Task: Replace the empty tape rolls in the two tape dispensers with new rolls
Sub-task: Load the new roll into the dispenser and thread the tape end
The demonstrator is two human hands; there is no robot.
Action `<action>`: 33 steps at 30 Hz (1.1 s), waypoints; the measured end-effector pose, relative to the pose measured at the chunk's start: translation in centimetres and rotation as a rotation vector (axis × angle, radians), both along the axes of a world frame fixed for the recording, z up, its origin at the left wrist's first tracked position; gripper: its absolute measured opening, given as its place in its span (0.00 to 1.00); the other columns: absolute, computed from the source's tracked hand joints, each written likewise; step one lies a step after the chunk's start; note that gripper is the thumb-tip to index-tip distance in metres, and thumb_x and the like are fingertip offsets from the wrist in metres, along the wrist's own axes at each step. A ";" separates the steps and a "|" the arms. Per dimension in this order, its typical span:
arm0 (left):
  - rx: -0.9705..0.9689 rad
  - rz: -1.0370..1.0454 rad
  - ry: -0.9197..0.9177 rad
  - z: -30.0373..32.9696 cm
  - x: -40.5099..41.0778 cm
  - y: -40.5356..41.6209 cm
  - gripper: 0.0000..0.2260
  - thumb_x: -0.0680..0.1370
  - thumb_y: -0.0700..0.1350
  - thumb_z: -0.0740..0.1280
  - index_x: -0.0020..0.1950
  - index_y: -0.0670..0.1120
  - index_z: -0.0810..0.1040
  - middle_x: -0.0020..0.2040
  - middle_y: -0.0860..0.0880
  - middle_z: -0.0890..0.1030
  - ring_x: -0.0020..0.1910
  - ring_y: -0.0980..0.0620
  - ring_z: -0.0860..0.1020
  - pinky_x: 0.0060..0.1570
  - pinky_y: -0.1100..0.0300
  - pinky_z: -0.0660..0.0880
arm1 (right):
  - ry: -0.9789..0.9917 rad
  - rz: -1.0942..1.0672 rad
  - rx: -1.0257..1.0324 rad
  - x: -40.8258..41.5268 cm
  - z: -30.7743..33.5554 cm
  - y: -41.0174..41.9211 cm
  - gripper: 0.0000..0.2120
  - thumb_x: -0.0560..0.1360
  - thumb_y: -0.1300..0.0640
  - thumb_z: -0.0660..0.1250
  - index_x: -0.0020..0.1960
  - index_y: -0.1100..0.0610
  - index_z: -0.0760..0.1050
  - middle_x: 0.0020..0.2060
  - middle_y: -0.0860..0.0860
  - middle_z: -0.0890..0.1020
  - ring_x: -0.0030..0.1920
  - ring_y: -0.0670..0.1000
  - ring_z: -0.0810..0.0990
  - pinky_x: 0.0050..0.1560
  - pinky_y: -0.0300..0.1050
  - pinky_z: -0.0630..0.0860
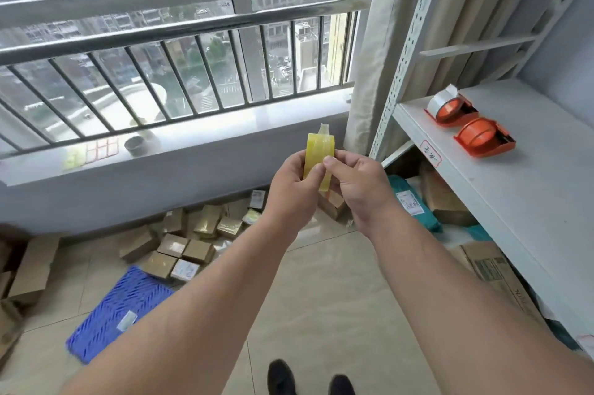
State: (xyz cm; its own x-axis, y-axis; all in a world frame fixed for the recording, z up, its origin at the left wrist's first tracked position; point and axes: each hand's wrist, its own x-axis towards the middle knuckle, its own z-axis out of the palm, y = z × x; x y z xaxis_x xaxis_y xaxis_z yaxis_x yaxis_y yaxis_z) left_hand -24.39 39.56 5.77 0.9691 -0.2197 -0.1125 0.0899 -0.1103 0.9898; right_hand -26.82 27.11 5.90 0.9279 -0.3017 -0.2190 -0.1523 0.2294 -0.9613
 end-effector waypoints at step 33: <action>0.067 -0.601 0.015 -0.3 24.3 -14.8 0.11 0.83 0.48 0.68 0.65 0.53 0.80 0.52 0.55 0.88 0.48 0.57 0.87 0.47 0.56 0.82 | 0.042 -0.536 -0.057 17.8 -1.3 -12.6 0.10 0.83 0.59 0.68 0.59 0.55 0.87 0.54 0.53 0.90 0.59 0.55 0.88 0.67 0.56 0.81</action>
State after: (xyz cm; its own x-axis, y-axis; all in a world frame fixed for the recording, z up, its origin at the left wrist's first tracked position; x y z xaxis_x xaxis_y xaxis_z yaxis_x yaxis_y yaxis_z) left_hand -0.13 24.73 5.48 0.6754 -0.7203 -0.1582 0.0067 -0.2085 0.9780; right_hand -8.99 14.49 4.56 0.6317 -0.7426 -0.2225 -0.0672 0.2335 -0.9700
